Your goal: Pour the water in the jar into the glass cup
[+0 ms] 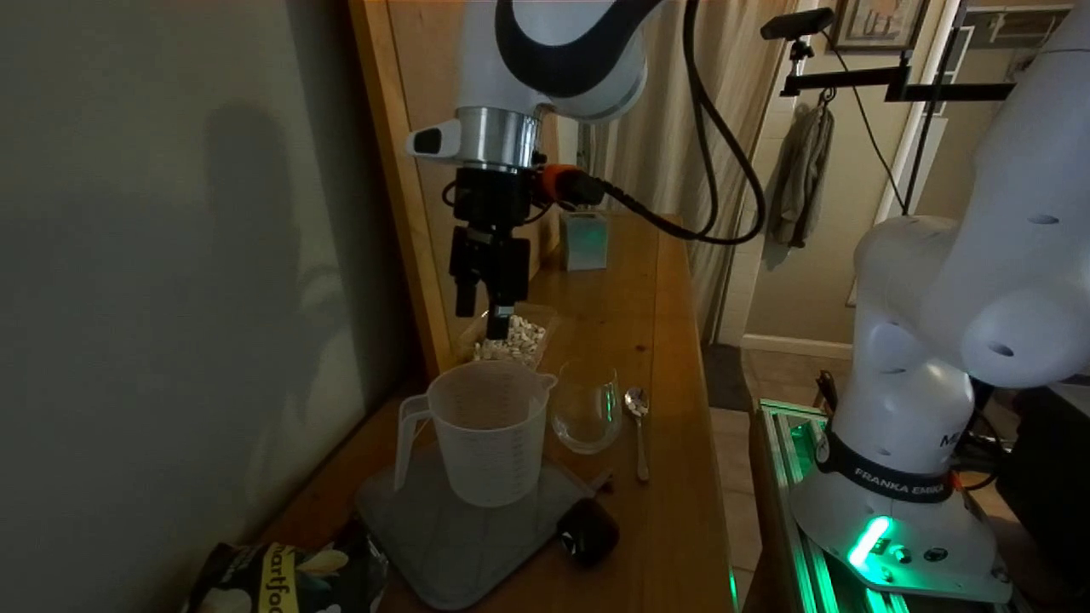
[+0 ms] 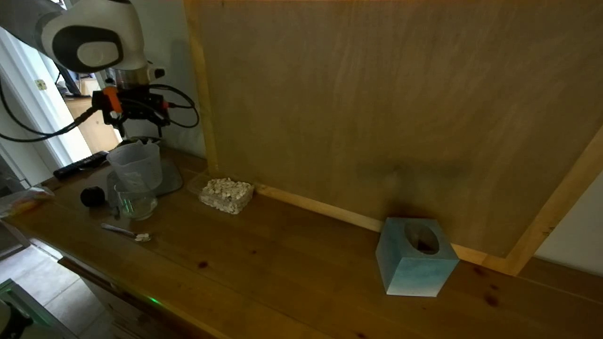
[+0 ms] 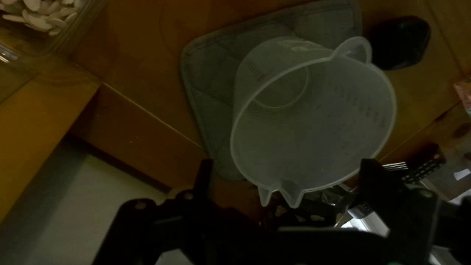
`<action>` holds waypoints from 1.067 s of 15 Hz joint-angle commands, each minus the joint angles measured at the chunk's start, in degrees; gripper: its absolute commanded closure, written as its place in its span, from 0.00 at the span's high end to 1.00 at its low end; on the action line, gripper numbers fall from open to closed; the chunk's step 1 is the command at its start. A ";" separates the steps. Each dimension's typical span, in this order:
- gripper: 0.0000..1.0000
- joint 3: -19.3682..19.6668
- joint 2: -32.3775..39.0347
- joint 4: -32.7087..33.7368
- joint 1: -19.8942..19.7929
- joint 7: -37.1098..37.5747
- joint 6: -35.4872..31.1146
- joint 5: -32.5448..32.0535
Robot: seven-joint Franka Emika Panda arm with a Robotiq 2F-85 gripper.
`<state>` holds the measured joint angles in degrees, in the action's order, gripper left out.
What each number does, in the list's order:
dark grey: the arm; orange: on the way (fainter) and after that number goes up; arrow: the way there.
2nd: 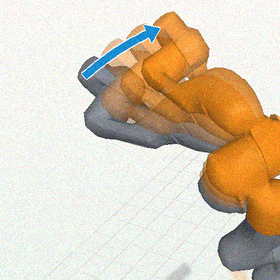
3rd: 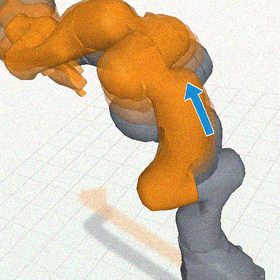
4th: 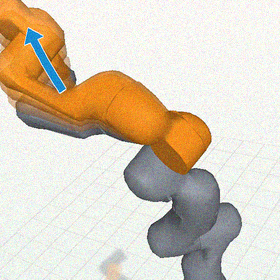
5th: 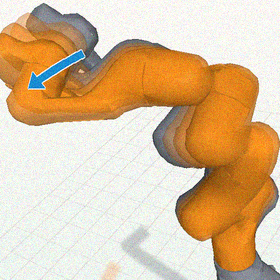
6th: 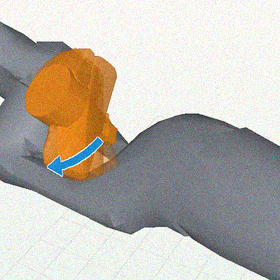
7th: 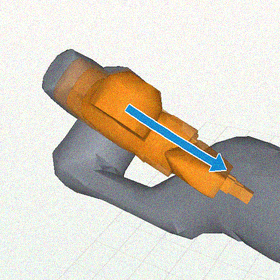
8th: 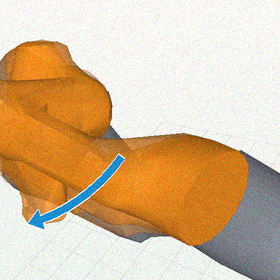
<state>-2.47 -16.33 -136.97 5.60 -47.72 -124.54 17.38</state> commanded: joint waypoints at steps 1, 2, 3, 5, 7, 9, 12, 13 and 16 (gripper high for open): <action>1.00 0.59 -5.67 -3.26 2.02 1.26 1.52 -0.48; 1.00 0.50 -6.92 -4.09 2.35 1.69 1.68 -0.72; 1.00 0.44 -8.06 -4.87 2.69 2.05 1.88 -0.80; 1.00 0.32 -10.78 -6.90 3.39 3.27 2.21 -0.92; 1.00 -0.08 -13.78 -9.19 3.67 6.22 2.32 -1.63; 1.00 -0.52 -16.58 -11.30 3.69 9.56 2.21 -2.71; 1.00 -0.93 -20.12 -13.72 3.53 14.82 2.42 -5.56; 1.00 -0.83 -21.01 -14.27 3.65 16.15 2.59 -6.49; 1.00 1.26 -18.79 -12.97 5.51 15.20 1.95 -6.41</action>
<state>-3.05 -35.18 -150.00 9.08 -33.64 -122.52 12.33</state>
